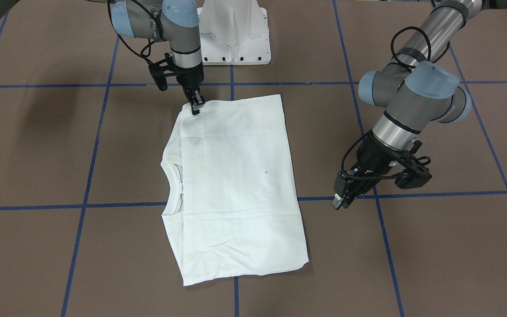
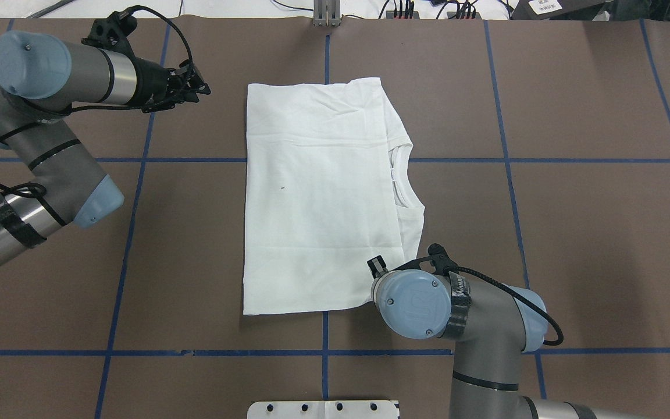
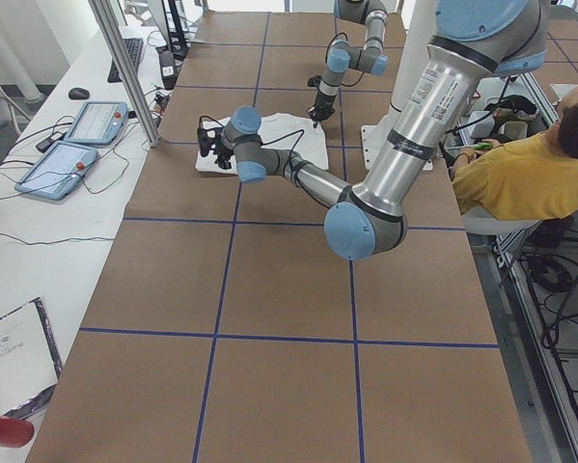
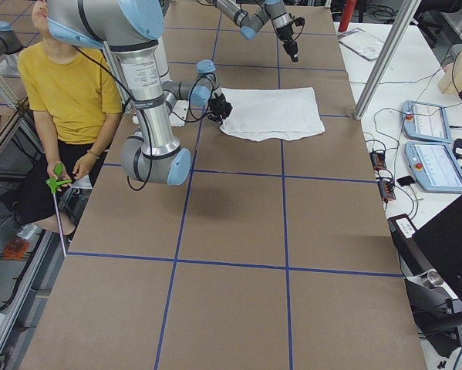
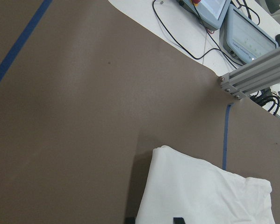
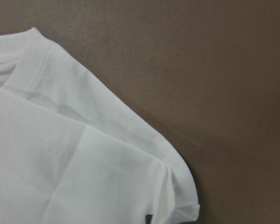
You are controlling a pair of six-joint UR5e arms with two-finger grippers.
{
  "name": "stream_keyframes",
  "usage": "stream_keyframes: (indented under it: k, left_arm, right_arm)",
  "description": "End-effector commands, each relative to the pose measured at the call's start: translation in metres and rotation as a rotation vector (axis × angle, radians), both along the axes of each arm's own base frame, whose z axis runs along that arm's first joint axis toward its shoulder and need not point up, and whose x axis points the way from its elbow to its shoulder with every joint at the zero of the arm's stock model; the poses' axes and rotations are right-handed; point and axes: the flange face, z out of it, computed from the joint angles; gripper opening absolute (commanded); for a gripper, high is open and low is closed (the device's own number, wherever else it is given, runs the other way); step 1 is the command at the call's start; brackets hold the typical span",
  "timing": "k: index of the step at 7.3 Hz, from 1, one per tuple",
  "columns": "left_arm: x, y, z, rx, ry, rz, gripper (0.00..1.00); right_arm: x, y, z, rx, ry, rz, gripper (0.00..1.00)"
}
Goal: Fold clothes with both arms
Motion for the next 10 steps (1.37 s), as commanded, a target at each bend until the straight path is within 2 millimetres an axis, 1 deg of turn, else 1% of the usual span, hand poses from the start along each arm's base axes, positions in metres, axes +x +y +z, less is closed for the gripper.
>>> stream_keyframes:
  k: [1,2,3,4,5,6,7,8,9,10]
  left_arm:
    - [-0.003,0.008,-0.002,-0.019,0.023,-0.006,0.38]
    - [0.006,0.037,-0.011,-0.054,0.078,-0.004,0.38]
    - [0.027,0.070,-0.013,-0.077,0.103,-0.006,0.38]
    - [0.052,0.104,-0.021,-0.132,0.151,-0.004,0.38]
    - [0.060,0.158,-0.003,-0.170,0.141,-0.007,0.38]
    - [0.064,0.210,-0.005,-0.205,0.167,0.005,0.38]
    - [0.077,0.249,-0.004,-0.263,0.179,0.018,0.42]
    - [0.099,0.291,0.001,-0.301,0.166,0.006,0.42]
    - [0.118,0.322,0.005,-0.335,0.134,0.004,0.42]
    - [0.129,0.340,0.007,-0.362,0.126,0.019,0.44]
  right_arm:
    - [0.015,0.006,-0.011,0.000,0.000,-0.003,0.00]
    - [0.014,0.013,-0.012,0.000,0.006,-0.012,0.00]
    - [0.012,0.015,-0.012,0.001,0.007,-0.016,0.00]
    - [0.011,0.019,-0.012,0.001,0.007,-0.022,0.00]
    - [0.011,0.021,-0.014,0.002,0.001,-0.025,0.00]
    - [0.013,0.022,-0.016,0.003,-0.005,-0.027,0.00]
    - [0.013,0.022,-0.016,0.002,-0.006,-0.028,0.00]
    - [0.014,0.021,-0.017,0.002,-0.006,-0.026,0.00]
    - [0.016,0.022,-0.019,0.003,-0.012,-0.027,0.00]
    - [0.016,0.021,-0.020,0.003,-0.013,-0.026,0.00]
